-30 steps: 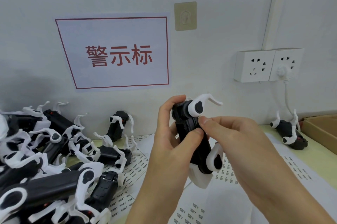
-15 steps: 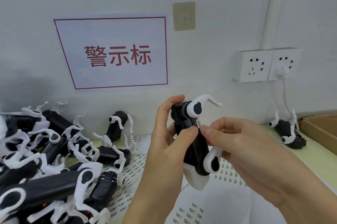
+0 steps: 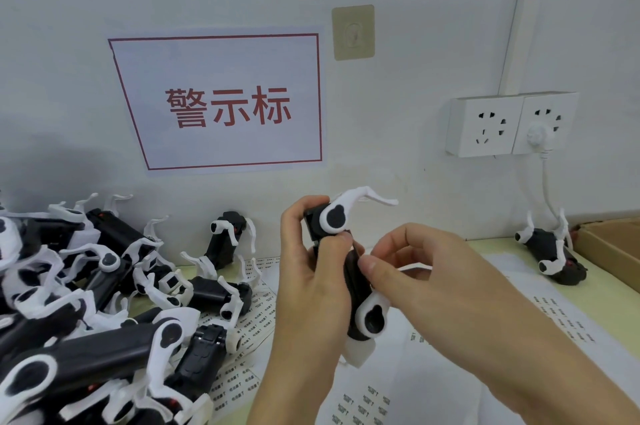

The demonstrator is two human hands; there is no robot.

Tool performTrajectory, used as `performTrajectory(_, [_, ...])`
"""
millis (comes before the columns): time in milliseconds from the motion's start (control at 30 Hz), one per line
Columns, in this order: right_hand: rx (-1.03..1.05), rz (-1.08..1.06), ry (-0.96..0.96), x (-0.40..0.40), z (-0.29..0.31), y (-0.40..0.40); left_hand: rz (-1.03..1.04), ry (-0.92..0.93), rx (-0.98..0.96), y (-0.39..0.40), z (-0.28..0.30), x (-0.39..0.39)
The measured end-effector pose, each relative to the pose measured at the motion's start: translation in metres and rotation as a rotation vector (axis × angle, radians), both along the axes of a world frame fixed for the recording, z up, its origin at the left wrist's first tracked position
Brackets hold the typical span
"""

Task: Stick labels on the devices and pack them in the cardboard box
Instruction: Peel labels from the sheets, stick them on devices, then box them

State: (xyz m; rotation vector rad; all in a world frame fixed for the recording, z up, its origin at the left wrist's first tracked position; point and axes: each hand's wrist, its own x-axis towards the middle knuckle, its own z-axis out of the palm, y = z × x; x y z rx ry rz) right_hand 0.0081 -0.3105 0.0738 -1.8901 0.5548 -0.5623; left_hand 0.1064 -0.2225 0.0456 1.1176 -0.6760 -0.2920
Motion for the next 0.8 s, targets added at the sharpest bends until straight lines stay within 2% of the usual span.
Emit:
performTrajectory(100, [-0.001, -0.019, -0.015, 0.001, 0.001, 0.000, -0.090, 0.072, -0.062, 0.003, -0.001, 0.003])
performTrajectory(233, [0.030, -0.030, -0.048, 0.003, -0.001, 0.002, -0.179, 0.034, -0.088, 0.005, -0.003, 0.003])
performTrajectory(500, [0.179, 0.058, -0.016, 0.004, -0.002, -0.002, -0.143, -0.082, 0.010, 0.010, -0.003, 0.006])
performTrajectory(600, [0.107, -0.019, -0.014, -0.004, -0.001, -0.016, -0.059, -0.132, 0.084, 0.012, -0.001, 0.008])
performTrajectory(700, [-0.018, -0.087, -0.133, -0.013, 0.006, -0.024, -0.048, -0.241, 0.196, 0.016, 0.000, 0.010])
performTrajectory(800, [-0.129, 0.066, -0.234, -0.015, 0.008, -0.021, -0.093, -0.351, 0.291, 0.020, 0.004, 0.006])
